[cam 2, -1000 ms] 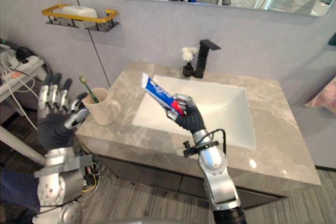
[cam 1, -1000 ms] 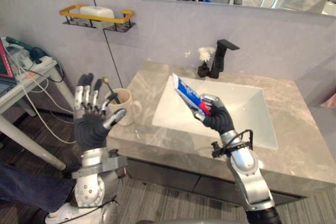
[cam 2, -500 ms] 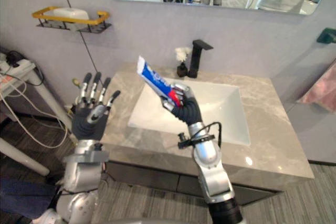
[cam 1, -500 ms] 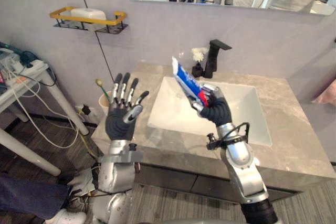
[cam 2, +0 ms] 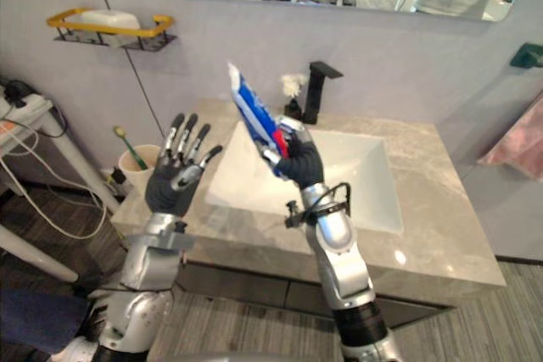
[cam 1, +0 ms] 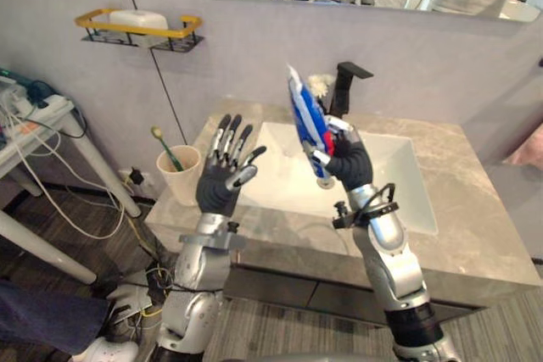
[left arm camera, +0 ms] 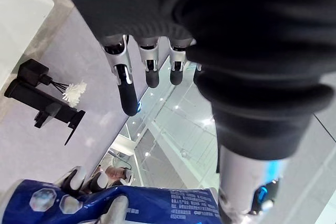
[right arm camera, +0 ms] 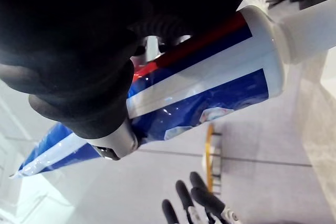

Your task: Organize washtable

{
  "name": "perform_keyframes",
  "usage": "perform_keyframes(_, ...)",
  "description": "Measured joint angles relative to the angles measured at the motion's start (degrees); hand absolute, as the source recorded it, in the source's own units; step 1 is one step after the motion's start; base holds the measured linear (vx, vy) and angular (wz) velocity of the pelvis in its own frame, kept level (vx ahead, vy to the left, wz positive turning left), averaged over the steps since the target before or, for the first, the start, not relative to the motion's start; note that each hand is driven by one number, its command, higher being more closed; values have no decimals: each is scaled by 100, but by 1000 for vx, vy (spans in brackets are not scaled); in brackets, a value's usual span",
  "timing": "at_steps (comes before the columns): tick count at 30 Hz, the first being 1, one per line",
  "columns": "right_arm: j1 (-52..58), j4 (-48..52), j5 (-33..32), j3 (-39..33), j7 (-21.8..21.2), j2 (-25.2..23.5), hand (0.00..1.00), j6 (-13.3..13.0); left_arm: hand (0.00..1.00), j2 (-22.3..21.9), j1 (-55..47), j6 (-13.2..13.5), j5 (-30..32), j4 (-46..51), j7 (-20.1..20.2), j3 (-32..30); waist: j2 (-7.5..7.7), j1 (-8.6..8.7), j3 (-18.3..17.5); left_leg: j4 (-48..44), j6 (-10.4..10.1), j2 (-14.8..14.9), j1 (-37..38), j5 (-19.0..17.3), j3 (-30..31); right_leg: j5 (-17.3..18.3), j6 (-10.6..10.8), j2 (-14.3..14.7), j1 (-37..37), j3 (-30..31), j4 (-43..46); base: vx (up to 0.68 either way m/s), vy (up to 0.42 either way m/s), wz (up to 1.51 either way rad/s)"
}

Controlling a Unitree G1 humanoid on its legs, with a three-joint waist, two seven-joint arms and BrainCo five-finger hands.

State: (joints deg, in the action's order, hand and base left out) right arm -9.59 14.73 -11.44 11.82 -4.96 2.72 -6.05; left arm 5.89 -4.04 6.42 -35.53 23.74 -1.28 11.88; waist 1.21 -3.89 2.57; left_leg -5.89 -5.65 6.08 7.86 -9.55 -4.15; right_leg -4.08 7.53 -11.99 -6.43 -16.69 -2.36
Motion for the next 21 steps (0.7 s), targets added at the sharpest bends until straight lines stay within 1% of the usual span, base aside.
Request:
perform_keyframes(4, -26, -88, -164, 129, -152, 3, 100, 4, 0, 21, 240, -4, 33, -202, -3, 51, 16, 4, -11, 1, 0, 0, 6, 0, -6, -1, 0, 0, 0, 10, 0, 0, 0, 0)
perform_keyframes(6, -37, -213, -205, 287, -194, 6, 100, 25, 0, 117, 366, -13, 120, -316, -2, 170, 30, 7, -32, 1, 0, 0, 10, 0, -18, -5, 2, 0, 1, 16, 0, 0, 0, 0)
perform_keyframes(8, -115, -365, -221, 426, -328, 18, 100, 78, 0, 157, 413, -88, 252, -369, -2, 219, 37, 9, -76, 1, 0, 0, 1, 0, -47, -26, -1, 2, 44, 64, 0, -23, -3, -11)
perform_keyframes(10, -241, -463, -261, 528, -409, 20, 100, 132, 0, 180, 444, -104, 253, -410, 3, 239, 32, 13, -89, 0, 1, -2, -5, 0, -73, -57, -17, 3, 68, 104, -18, -31, -3, -11)
perform_keyframes(17, -261, -662, -565, 921, -646, 19, 100, 167, 0, 389, 882, -111, 317, -558, 52, 452, 57, 27, -108, -8, 12, -10, -9, 9, -91, -106, -24, 5, 63, 114, -66, -27, -5, -2)
perform_keyframes(21, -288, -758, -704, 1077, -674, 25, 100, 210, 0, 490, 1023, -111, 527, -640, 117, 484, 55, 77, -112, -7, 11, -10, -8, 10, -93, -107, -24, 7, 65, 114, -70, 0, 0, 0)
